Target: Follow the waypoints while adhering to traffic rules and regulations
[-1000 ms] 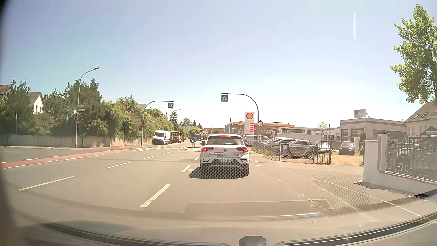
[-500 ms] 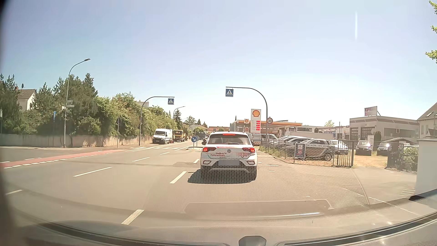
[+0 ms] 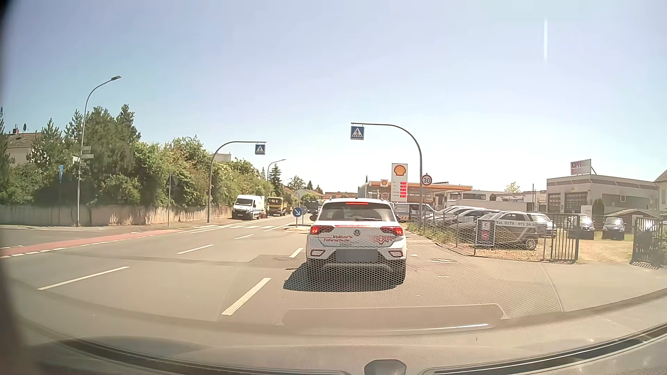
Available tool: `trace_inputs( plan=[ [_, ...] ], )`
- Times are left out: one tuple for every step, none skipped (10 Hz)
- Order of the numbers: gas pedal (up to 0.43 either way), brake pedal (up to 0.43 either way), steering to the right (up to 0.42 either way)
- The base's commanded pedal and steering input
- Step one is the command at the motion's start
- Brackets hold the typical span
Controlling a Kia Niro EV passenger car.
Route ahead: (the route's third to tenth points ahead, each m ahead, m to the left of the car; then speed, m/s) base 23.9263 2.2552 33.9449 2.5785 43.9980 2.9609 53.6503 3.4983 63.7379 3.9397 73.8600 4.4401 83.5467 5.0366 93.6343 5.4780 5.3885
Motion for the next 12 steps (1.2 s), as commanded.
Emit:
trace_inputs(
  plan=[
    [0.0, 0.256, -0.014],
    [0.0, 0.262, -0.012],
    [0.0, 0.262, -0.011],
    [0.0, 0.268, -0.011],
    [0.0, 0.268, -0.01],
    [0.0, 0.268, -0.01],
    [0.0, 0.268, -0.009],
    [0.0, 0.268, -0.009],
    [0.0, 0.268, -0.008],
    [0.0, 0.268, -0.008],
    [0.0, 0.268, -0.008],
    [0.0, 0.268, -0.008]
  ],
)
